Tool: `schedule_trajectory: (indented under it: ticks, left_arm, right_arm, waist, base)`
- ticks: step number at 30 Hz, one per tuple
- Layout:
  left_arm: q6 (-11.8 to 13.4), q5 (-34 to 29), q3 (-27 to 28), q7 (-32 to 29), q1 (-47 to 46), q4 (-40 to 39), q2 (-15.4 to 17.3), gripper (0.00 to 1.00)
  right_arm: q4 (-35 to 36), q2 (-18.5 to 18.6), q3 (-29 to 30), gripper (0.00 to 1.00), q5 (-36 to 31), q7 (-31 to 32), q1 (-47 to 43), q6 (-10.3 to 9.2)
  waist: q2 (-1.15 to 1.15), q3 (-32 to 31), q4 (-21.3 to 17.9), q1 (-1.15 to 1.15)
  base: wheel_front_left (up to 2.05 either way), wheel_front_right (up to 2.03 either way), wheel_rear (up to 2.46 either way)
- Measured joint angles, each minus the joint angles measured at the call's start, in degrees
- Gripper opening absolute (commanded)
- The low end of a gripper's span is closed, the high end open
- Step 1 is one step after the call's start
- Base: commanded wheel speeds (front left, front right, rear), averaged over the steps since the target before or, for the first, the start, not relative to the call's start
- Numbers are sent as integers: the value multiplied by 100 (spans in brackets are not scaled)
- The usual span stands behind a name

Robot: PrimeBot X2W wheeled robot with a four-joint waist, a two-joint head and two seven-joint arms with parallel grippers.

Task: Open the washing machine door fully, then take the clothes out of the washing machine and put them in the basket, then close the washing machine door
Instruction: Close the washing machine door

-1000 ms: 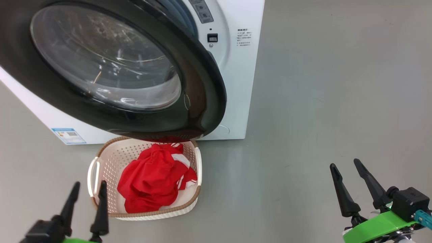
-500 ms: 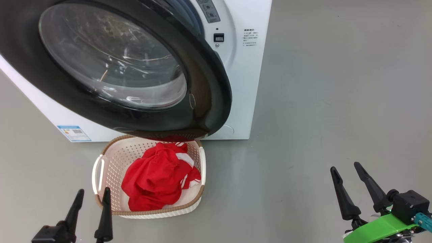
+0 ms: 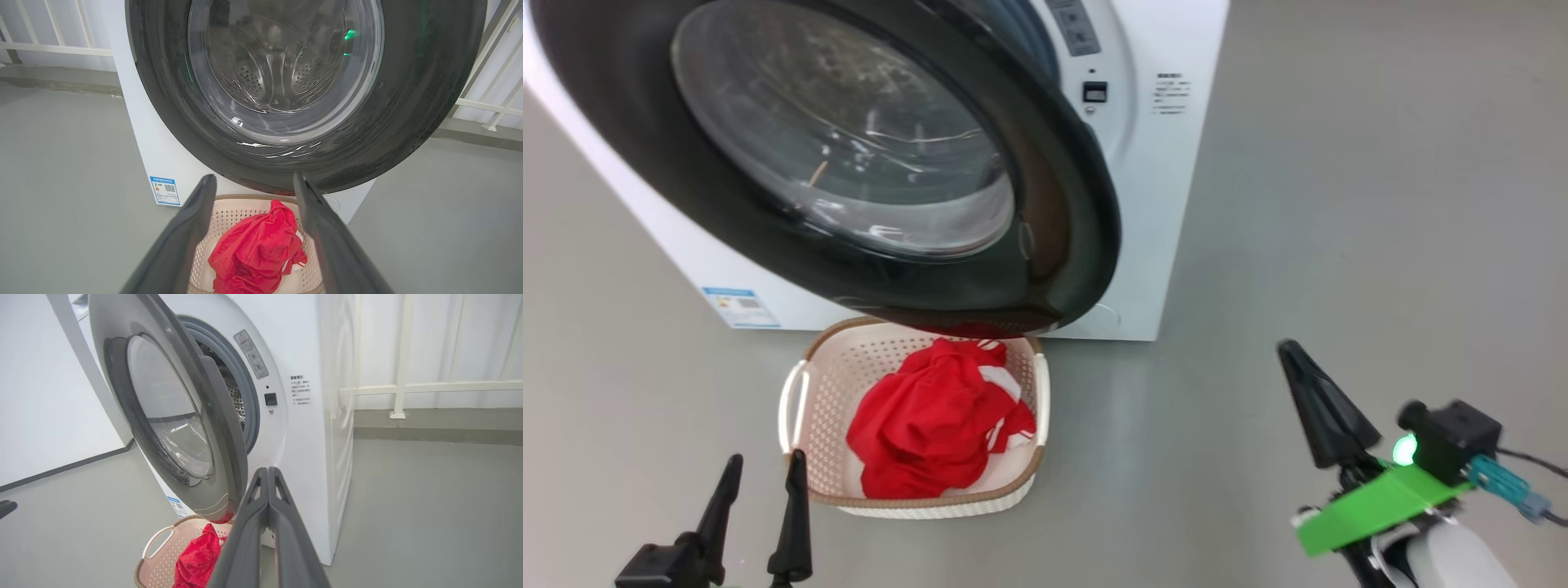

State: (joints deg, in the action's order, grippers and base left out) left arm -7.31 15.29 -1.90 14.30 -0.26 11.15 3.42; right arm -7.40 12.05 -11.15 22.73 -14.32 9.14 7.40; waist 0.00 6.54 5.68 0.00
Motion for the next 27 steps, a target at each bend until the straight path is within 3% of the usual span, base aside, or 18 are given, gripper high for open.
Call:
schedule_trajectory:
  ticks: [11,27]
  left_arm:
    - [0,37,-143,0,-3,-19,-64,100]
    - [0,177,-334,0,-222,-13,-127,100]
  right_arm:
    - [-263,-96,-691,0,165,0,862,1]
    - [-1133,-258,-816,0,313,-1,1806,1]
  waist:
    - [0,86,491,0]
    - [0,470,813,0]
  base:
    - [0,0,0]
    - [0,0,0]
